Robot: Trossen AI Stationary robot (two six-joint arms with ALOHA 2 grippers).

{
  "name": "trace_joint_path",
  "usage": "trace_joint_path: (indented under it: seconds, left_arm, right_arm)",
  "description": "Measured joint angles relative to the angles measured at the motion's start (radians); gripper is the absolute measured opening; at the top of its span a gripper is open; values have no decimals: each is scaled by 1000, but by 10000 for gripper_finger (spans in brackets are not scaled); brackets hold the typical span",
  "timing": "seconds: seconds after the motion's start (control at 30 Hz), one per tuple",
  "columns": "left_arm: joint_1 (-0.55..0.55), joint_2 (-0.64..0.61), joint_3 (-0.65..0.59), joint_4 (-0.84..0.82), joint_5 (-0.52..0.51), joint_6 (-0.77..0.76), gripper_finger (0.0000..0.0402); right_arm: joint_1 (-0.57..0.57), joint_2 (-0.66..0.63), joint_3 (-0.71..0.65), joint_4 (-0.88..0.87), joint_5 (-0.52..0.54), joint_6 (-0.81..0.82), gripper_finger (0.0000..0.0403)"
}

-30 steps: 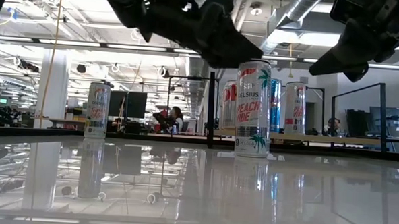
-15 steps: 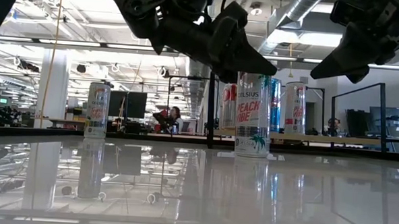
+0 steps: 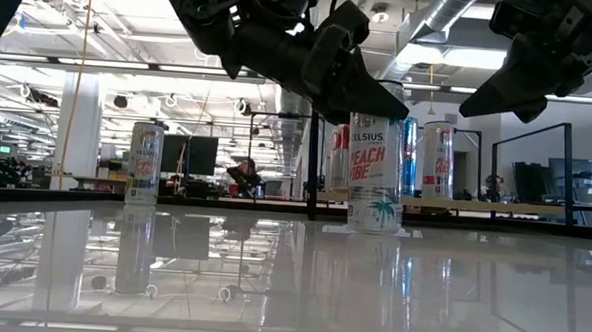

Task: Place canned beverage on shelf
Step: Put the white-pink soda can aligned with the other white-pink soda can on the shelf

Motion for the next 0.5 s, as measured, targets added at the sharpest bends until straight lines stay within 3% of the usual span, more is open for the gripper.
trace_joint_path:
  seconds: [0.13,0.33,0.5]
  left_arm:
    - [0,0,0,1,-41,-44,232]
    - [-18,0,13,-3,-296,-298,232]
    - [-60,0,42,-27,-465,-327,232]
  right_arm:
    - [1,-3,0,7,-7,2,32]
    - [2,-3,0,43,-10,-6,24]
    - [-12,-3,0,46,-9,-8,31]
